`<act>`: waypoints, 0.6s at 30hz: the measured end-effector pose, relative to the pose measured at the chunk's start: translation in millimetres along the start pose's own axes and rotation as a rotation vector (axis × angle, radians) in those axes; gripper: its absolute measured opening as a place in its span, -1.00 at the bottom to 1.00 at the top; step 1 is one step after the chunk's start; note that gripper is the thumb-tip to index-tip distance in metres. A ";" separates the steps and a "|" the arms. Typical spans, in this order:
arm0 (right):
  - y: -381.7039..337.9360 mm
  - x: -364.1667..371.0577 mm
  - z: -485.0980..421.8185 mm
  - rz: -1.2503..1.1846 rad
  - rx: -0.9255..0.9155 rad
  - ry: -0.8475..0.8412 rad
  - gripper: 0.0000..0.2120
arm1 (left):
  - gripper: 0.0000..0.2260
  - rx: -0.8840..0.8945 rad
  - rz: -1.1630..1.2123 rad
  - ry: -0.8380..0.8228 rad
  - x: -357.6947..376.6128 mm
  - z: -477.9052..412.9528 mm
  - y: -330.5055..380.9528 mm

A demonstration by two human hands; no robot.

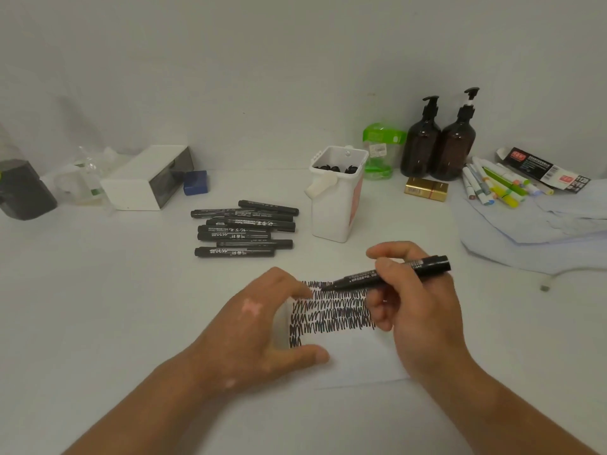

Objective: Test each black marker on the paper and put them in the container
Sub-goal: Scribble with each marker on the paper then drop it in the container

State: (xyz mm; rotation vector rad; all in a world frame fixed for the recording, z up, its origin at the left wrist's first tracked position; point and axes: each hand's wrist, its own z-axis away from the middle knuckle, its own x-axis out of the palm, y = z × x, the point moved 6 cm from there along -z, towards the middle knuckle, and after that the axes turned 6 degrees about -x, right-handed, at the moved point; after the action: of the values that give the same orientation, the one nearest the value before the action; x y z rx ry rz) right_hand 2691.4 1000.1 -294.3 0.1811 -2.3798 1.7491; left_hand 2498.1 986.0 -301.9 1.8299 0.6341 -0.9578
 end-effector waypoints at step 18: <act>26.0 17.3 13.5 0.661 0.033 -0.313 -0.91 | -0.20 -0.096 -0.147 -0.193 12.9 0.3 -21.1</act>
State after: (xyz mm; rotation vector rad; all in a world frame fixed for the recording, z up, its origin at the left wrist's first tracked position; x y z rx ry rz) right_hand 2668.2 995.2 -318.7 -0.4088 -2.8573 2.1563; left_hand 2489.3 994.8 -323.3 1.6012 0.6891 -1.1655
